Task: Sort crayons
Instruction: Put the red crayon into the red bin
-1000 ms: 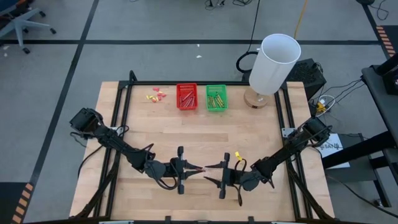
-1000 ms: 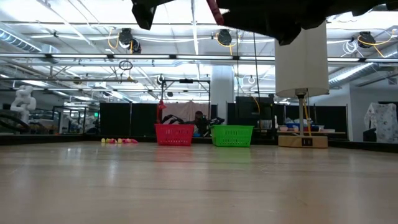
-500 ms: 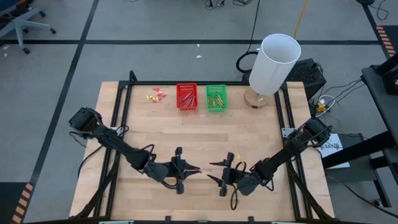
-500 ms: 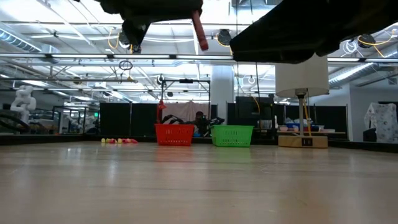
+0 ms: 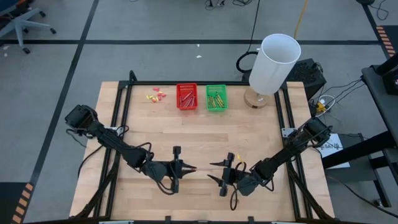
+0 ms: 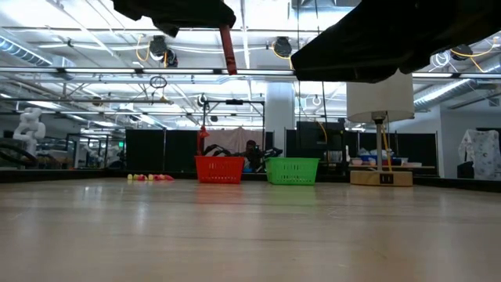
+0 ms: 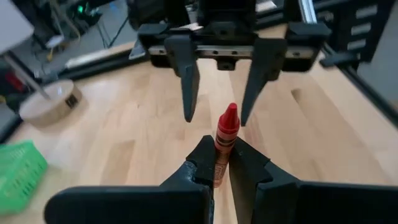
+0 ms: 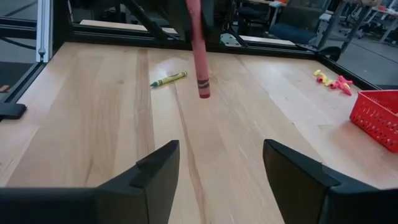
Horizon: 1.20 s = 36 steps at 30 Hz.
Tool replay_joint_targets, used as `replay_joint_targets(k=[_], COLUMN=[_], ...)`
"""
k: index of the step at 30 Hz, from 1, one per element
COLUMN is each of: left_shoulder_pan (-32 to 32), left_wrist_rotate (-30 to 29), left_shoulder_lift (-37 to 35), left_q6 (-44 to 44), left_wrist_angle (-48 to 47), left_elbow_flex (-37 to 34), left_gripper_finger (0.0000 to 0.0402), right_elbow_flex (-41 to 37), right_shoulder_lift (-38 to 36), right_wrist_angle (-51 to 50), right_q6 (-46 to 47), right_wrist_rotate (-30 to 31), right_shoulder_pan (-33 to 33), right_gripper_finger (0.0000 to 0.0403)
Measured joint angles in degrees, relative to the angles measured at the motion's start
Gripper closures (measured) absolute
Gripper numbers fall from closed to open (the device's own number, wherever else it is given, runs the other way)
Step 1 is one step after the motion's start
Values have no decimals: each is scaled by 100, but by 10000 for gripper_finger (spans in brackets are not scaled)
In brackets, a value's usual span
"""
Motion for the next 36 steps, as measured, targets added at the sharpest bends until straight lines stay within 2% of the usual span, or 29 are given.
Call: replay_joint_targets(k=[4,8,21,27,31,36], left_shoulder_pan=[0,0,19,50,198,629], left_wrist_rotate=[-2,-4,-31,-139,-502,-522], left_shoulder_lift=[0,0,0,0,0,-138], left_q6=[634,870,824,276,232,369], left_wrist_angle=[0,2,3,3,-4,-69], left_elbow_flex=[0,0,0,1,1,0], left_gripper_finger=[379,379,379,379,379,379], right_elbow_flex=[0,0,-1,-1,-2,-2], right_shoulder_lift=[0,0,0,0,-31,-77], right_wrist_angle=[0,0,0,0,7,11], right_q6=[-9,-10,-10,206,224,225], right_wrist_rotate=[0,0,-2,-2,-2,9], right_shoulder_pan=[0,0,0,26,179,379], right_gripper_finger=[188,188,188,188,188,188])
